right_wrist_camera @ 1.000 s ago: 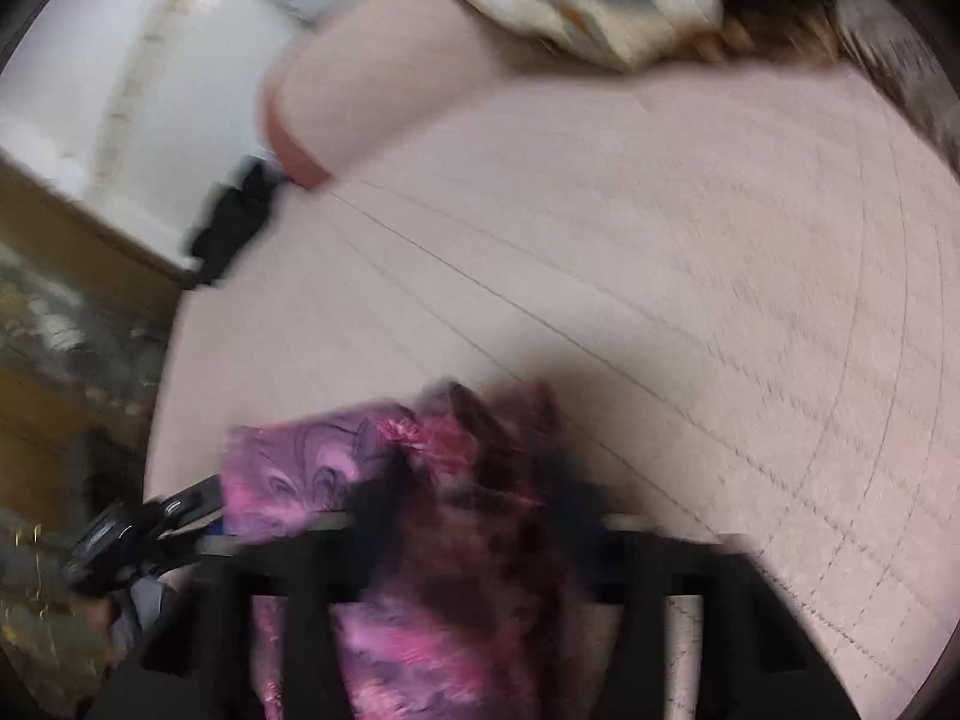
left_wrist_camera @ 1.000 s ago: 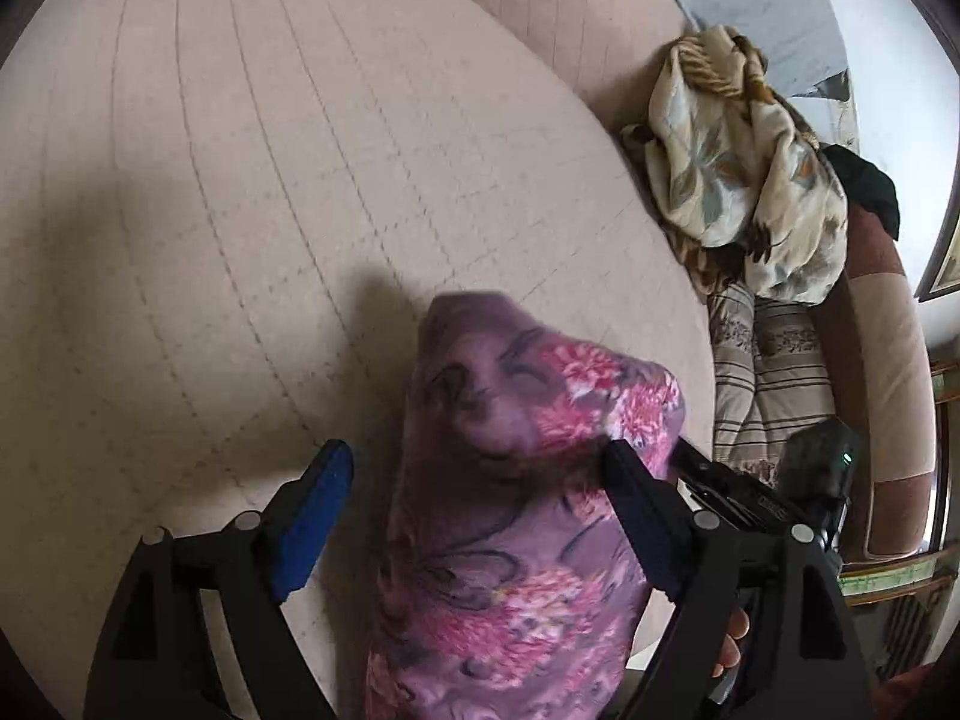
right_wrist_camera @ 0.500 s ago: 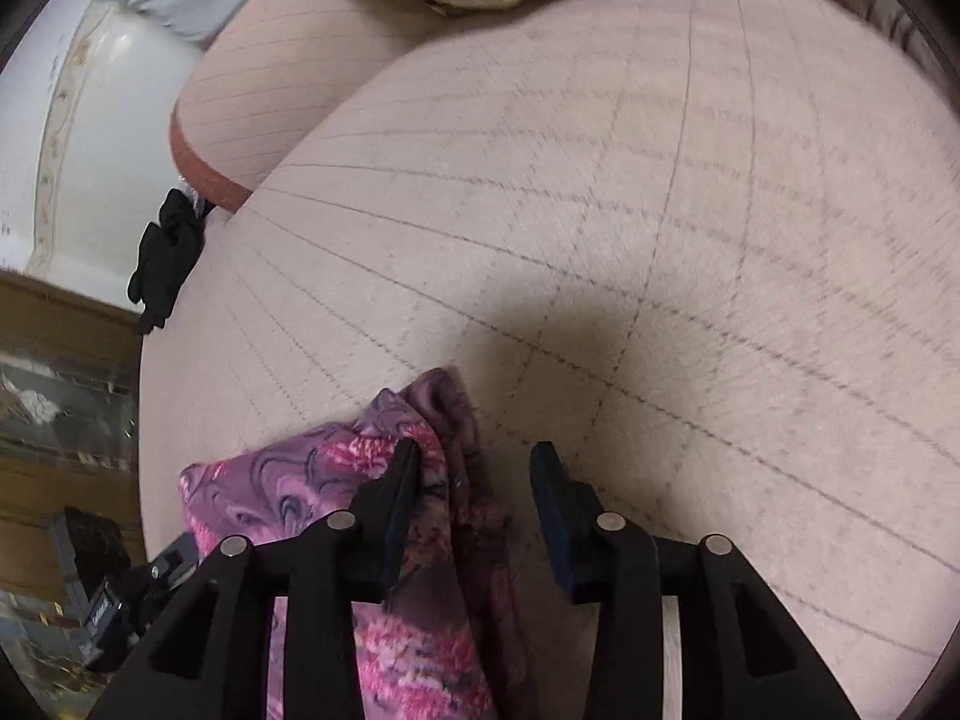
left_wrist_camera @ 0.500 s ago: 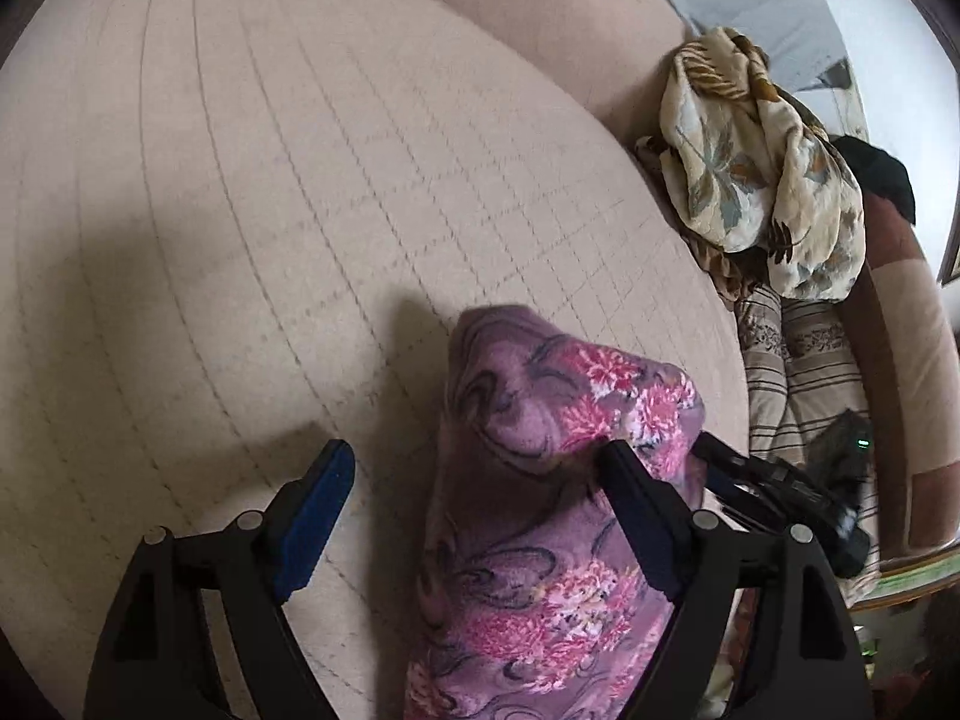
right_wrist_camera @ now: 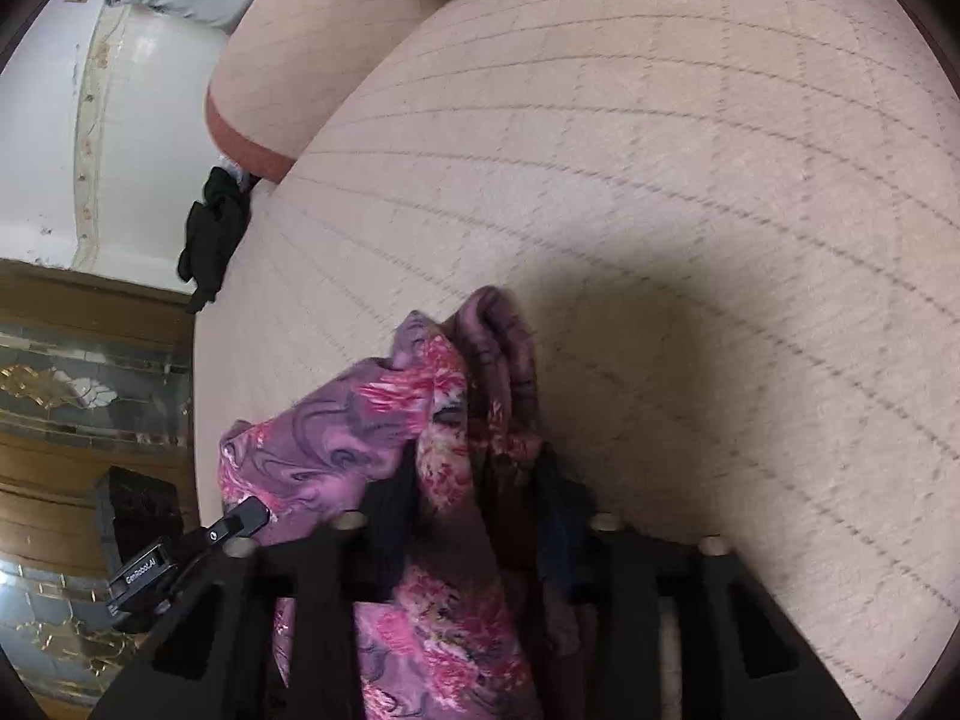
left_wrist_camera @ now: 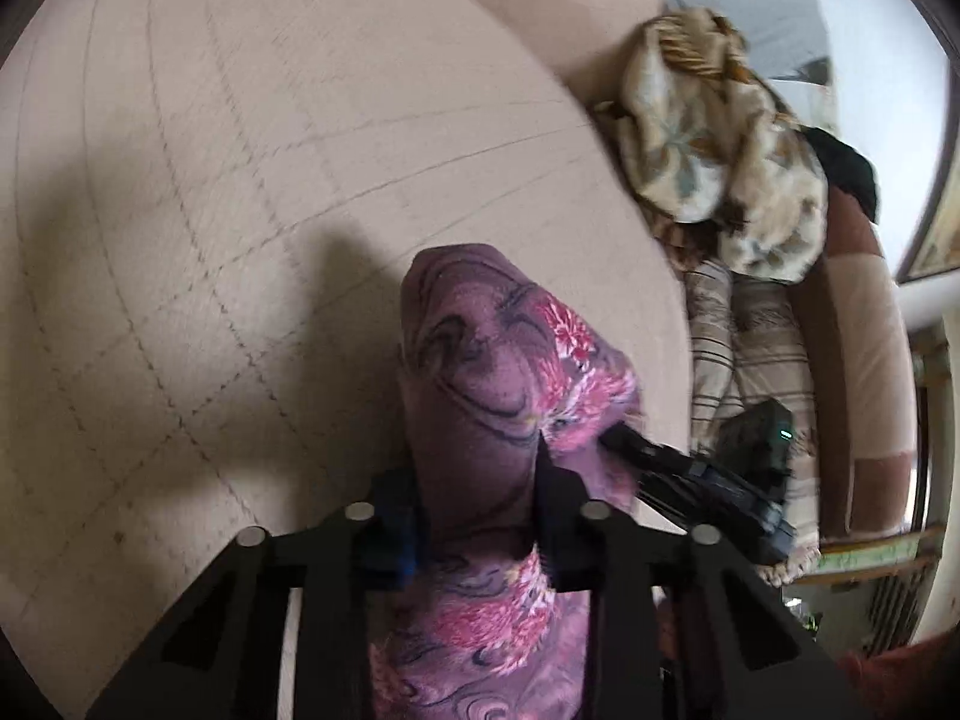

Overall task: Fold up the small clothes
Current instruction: 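Grasp the bundle end with the right gripper while the left gripper grasps it too, then fold the gripped end over the bundle and open both grippers, then grasp the folded bundle end with both grippers and lift it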

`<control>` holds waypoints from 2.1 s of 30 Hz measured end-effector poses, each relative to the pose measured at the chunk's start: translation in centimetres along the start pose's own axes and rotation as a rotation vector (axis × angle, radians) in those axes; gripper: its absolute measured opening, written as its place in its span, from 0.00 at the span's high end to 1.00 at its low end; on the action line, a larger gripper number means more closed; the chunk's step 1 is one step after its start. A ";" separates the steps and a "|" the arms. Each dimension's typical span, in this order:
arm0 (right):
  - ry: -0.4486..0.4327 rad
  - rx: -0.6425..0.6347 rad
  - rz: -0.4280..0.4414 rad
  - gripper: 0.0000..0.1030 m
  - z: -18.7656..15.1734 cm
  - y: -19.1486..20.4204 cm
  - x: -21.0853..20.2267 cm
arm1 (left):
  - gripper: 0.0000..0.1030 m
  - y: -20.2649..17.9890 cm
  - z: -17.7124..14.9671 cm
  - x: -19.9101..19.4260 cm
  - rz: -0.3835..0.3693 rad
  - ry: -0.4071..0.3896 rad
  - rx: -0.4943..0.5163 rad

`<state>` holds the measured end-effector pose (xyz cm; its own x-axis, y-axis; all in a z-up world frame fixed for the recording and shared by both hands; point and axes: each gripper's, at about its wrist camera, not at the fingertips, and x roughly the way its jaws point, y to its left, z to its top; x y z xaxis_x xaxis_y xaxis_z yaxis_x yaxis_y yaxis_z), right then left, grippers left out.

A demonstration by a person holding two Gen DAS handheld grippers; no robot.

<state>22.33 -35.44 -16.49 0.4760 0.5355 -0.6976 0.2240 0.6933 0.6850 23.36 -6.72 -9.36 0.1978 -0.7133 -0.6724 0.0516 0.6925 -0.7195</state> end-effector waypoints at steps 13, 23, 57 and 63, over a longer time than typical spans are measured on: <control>-0.121 -0.235 0.084 0.77 5.2 14.9 -1.0 | 0.76 -0.9 11.7 -10.3 -0.013 -0.173 0.059; -0.038 -0.228 -0.065 0.63 7.7 11.9 8.2 | 0.55 5.2 13.9 -5.7 0.273 -0.115 0.056; -0.217 -0.463 -0.236 0.46 -10.3 14.1 2.4 | 0.39 3.5 -3.0 -4.9 0.467 -0.220 0.203; -0.172 -0.431 -0.233 0.46 -9.6 13.2 3.0 | 0.39 3.8 -2.6 -4.7 0.455 -0.218 0.166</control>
<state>18.58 -20.01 -11.56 0.5966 0.2813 -0.7517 -0.0124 0.9397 0.3418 20.09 -1.04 -9.40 0.4338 -0.3102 -0.8459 0.0637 0.9471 -0.3146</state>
